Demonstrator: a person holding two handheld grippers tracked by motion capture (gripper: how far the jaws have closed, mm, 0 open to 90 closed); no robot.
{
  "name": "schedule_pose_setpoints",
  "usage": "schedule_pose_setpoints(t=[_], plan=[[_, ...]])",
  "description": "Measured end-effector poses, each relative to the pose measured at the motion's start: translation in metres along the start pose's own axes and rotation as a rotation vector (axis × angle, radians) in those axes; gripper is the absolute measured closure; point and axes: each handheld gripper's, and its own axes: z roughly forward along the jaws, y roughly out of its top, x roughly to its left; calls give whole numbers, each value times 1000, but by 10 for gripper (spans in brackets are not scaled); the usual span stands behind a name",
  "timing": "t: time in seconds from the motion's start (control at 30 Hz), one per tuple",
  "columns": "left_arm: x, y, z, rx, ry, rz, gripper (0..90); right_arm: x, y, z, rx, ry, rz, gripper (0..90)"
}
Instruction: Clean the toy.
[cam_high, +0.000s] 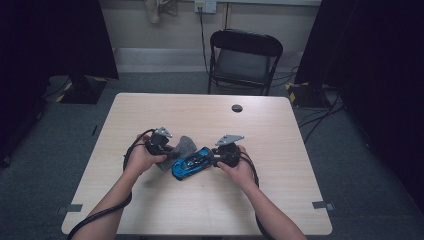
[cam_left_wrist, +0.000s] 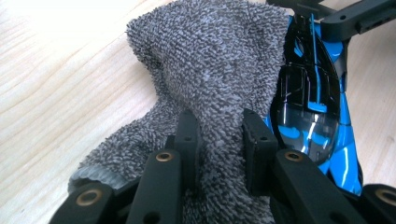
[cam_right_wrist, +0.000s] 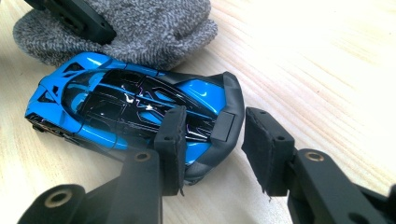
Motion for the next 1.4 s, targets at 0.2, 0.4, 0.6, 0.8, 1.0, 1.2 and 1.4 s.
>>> schedule_pose_setpoints(t=[0.2,0.4,0.6,0.8,1.0,1.2,1.4], plan=[[1,11,1,-38,18,-15,714,0,0,0,2,-1,-2,596],[-6,34,19,-64,15,-1,713,-1,0,0,0,5,2,596],[-15,42,42,-46,-13,26,711,-1,0,0,3,1,-2,596],[-11,37,37,-41,-22,12,711,-2,-1,-1,-1,1,4,596],[-9,31,31,-29,-19,15,711,-2,-1,-1,-1,0,4,596],[-8,24,22,-22,-24,24,711,-1,0,0,4,-2,-6,596],[-4,14,14,-29,-28,3,712,0,0,0,2,-3,-4,596]])
